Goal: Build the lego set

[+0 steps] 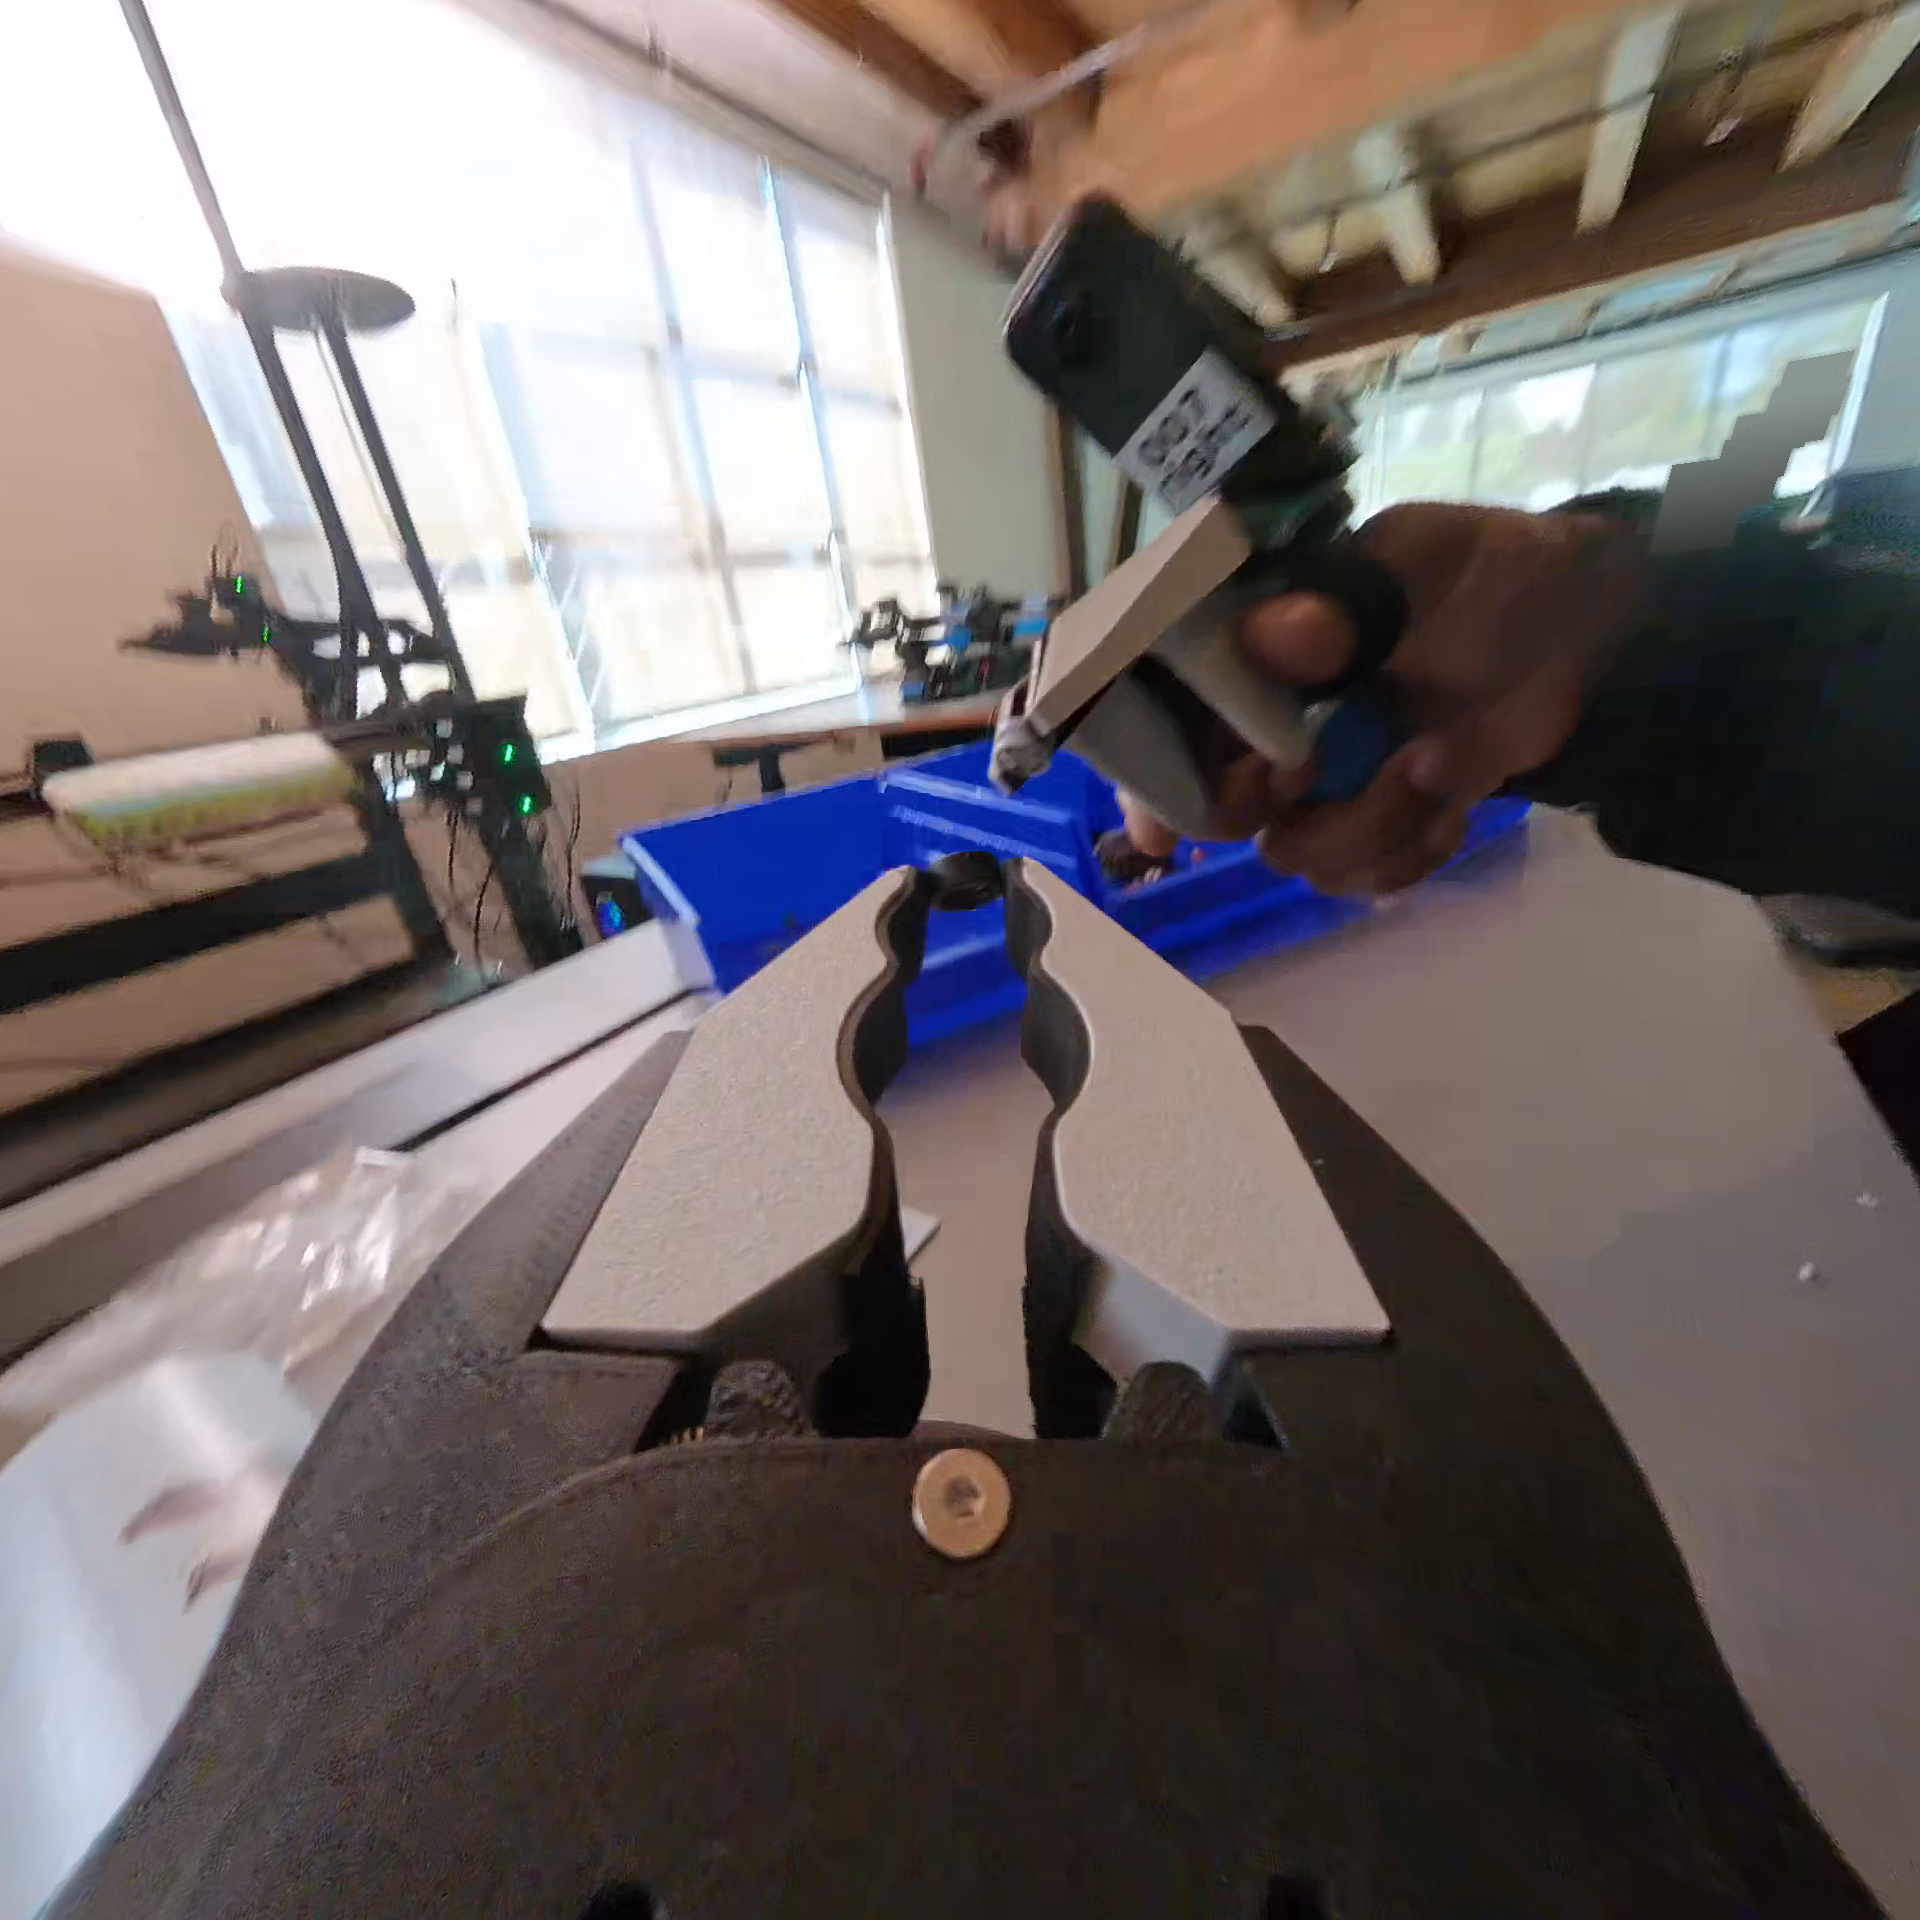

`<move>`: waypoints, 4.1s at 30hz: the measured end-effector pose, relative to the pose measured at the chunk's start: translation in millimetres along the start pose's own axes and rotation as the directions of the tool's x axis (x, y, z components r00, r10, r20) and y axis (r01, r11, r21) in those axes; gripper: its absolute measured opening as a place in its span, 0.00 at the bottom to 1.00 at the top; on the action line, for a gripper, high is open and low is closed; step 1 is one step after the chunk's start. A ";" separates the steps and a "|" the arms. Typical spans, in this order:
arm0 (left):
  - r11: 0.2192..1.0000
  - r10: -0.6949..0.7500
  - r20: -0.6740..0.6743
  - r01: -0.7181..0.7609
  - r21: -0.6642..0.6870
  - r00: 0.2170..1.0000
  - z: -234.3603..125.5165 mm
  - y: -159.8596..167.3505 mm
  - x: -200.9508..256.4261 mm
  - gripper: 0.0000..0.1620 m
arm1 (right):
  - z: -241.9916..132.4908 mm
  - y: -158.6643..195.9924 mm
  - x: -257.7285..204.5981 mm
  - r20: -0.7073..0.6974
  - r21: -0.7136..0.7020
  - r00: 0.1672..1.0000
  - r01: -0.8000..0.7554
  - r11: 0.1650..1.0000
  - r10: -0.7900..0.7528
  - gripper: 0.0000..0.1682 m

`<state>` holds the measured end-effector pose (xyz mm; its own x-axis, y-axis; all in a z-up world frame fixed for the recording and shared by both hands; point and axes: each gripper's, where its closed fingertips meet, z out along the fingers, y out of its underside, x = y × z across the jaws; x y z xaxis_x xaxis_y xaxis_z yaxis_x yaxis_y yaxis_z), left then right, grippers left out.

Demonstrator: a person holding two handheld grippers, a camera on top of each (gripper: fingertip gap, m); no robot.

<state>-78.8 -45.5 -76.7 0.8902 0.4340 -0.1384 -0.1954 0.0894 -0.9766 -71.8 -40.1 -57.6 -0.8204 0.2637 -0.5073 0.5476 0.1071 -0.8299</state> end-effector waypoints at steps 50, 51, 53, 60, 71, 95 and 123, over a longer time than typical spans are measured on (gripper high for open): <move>0.878 -0.089 -0.115 0.132 0.461 0.989 -9.9 -88.5 30.4 0.09 | 1.2 -11.1 -49.9 0.108 -0.039 0.994 0.006 0.999 -0.002 0.07; 0.873 -0.097 -0.122 0.143 0.465 0.988 -9.9 -89.0 30.8 0.09 | 2.5 -10.5 -51.1 0.120 -0.034 0.993 -0.001 0.999 0.006 0.07; 0.870 -0.107 -0.131 0.157 0.467 0.986 -9.5 -88.8 31.1 0.09 | 3.7 -11.2 -53.3 0.138 -0.024 0.990 -0.011 1.000 0.014 0.07; 0.877 -0.128 -0.147 0.181 0.444 0.981 -7.9 -84.1 30.2 0.09 | 0.9 -18.2 -56.4 0.172 0.018 0.985 -0.033 0.999 0.030 0.06; 0.954 -0.064 -0.094 0.088 0.288 0.994 -0.7 -70.1 27.5 0.08 | -5.8 -13.4 -37.5 0.069 -0.005 0.998 0.013 1.000 -0.013 0.07; 0.982 0.168 -0.001 -0.167 -0.082 0.986 13.7 -22.1 23.3 0.08 | -2.3 -1.0 -21.2 -0.128 -0.229 0.953 0.240 0.943 -0.274 0.07; 0.982 0.185 0.033 -0.184 -0.032 0.982 13.0 -26.7 21.7 0.08 | -1.5 -2.9 -18.5 -0.179 -0.241 0.931 0.271 0.932 -0.317 0.07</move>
<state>-59.7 -26.8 -51.5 0.8250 0.4719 -0.3110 -0.3424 -0.0204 -0.9393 -57.9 -43.8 -45.4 -0.9083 0.3832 -0.1681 0.3279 0.4022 -0.8548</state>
